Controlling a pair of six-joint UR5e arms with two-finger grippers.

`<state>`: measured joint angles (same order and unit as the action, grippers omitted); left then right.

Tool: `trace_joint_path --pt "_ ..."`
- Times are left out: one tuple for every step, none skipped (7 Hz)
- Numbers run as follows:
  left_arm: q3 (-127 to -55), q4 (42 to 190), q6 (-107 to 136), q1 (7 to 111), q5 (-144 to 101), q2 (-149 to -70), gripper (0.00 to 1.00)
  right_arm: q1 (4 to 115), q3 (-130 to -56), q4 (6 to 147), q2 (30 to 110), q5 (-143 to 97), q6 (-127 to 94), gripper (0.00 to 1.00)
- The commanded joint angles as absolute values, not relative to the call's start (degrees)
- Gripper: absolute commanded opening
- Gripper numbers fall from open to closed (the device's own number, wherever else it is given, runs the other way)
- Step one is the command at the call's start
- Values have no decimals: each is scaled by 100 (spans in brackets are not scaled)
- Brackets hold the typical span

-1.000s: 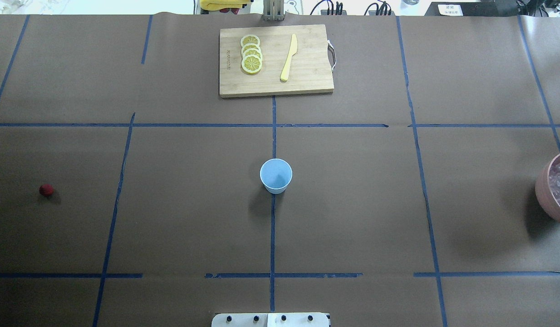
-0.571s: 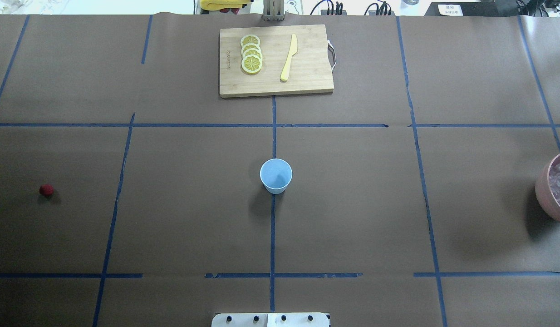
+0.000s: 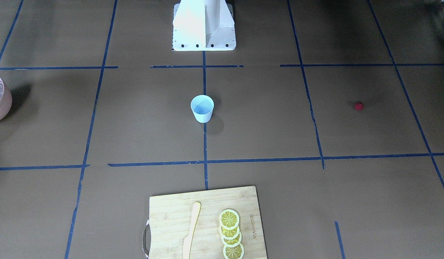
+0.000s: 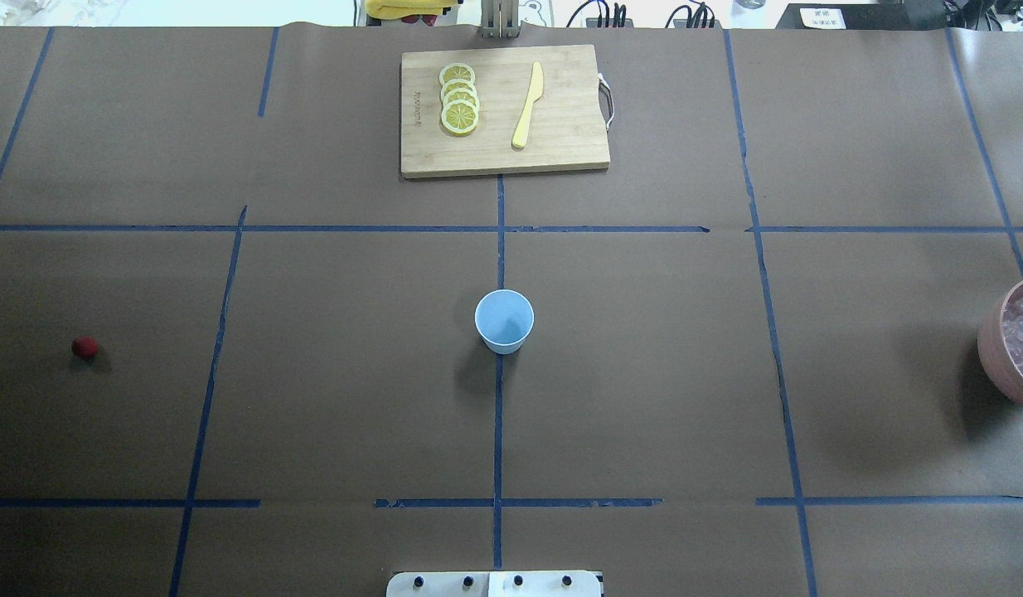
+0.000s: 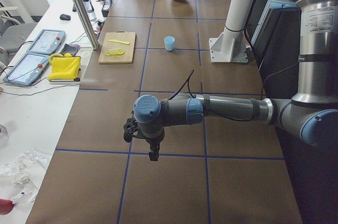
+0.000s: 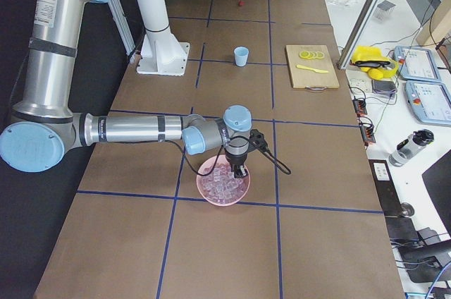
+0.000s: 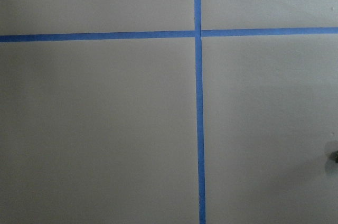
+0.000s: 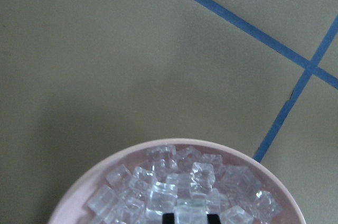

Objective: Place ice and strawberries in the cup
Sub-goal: 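Carry the ice cube with the right gripper over the blue cup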

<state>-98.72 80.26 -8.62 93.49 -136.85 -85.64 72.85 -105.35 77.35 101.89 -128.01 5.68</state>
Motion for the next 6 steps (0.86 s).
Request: trace_joint_path --pt "-9888 8024 -861 9352 -13685 -8561 100 7706 -11736 9099 10091 -12919 571 0" --pt "-9922 8016 -861 9352 -13685 -8561 100 7717 -11916 9419 9820 -13155 493 0" --pt "-9923 8016 -861 9352 -13685 -8534 100 7708 -11787 9509 9469 -13427 379 0" --pt "-9923 8016 -853 9343 -13693 -8499 100 7708 -11621 9527 8979 -13725 -266 0" --pt "-9923 8016 -861 9343 -13693 -8490 100 7551 -11593 9510 8573 -13789 -1047 0" --pt "-9923 8016 -853 9343 -13693 -8490 100 7123 -11575 9510 8126 -13790 -1846 0"
